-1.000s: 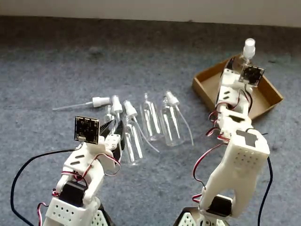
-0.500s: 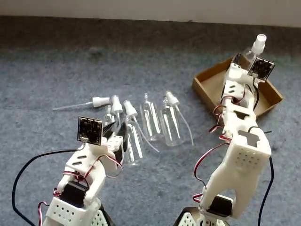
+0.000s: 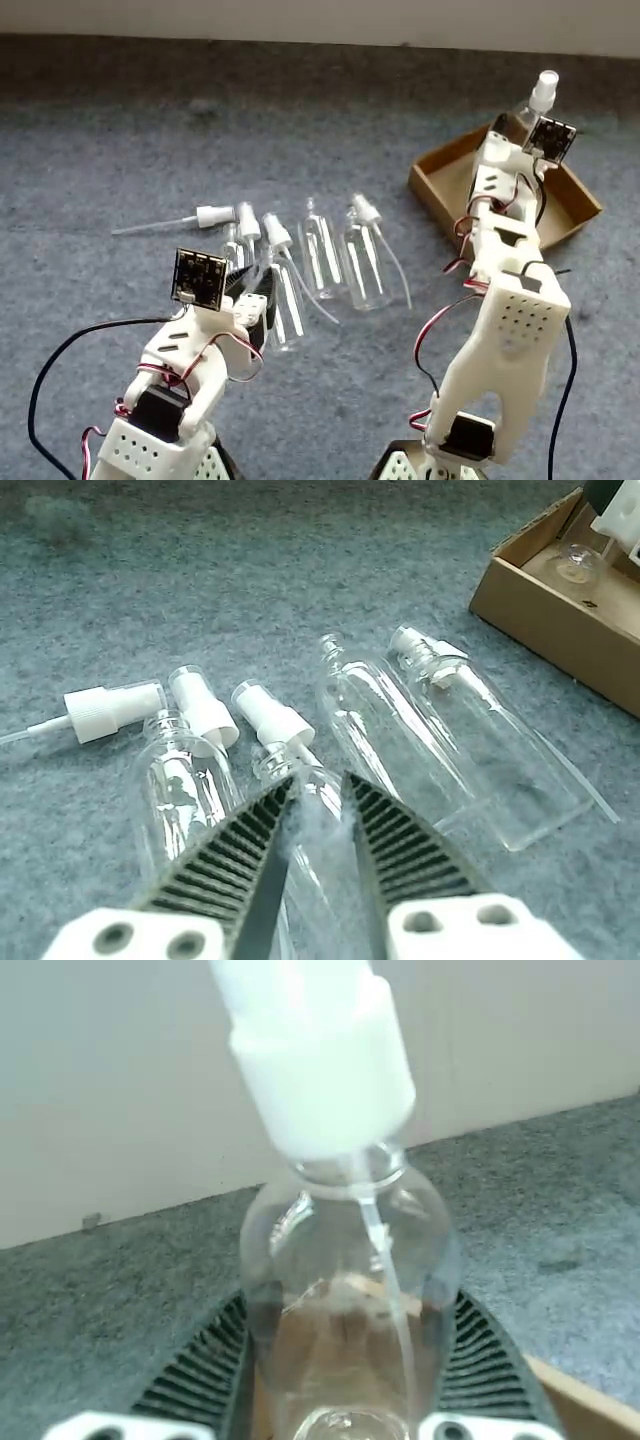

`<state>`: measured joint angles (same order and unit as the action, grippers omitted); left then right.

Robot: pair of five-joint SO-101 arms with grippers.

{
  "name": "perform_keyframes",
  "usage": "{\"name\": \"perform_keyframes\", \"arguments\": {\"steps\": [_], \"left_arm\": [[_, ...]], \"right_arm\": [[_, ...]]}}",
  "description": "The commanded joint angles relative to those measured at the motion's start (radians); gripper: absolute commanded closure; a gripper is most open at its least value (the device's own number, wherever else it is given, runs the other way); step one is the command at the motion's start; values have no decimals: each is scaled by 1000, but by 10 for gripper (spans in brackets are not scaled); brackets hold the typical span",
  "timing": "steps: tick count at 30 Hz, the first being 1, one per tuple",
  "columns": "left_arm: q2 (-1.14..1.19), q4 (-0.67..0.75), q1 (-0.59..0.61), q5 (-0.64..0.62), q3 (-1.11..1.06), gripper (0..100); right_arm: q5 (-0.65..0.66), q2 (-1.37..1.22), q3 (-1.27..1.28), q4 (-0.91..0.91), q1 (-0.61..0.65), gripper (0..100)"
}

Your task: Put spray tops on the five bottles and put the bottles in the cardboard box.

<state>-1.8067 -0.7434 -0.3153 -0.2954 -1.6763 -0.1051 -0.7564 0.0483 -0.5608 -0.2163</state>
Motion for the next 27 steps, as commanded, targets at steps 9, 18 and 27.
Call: {"name": "perform_keyframes", "arguments": {"steps": [9,18,27], "left_arm": [[-10,-2,-19,80,-19,961],[-8,-3,-19,87,-19,961],[-8,-3,-18,89,-19,961]], "right_arm": [[143,-42,-71,2,13,847],[140,-56,-71,2,12,847],[140,-56,-70,4,7,847]]}}
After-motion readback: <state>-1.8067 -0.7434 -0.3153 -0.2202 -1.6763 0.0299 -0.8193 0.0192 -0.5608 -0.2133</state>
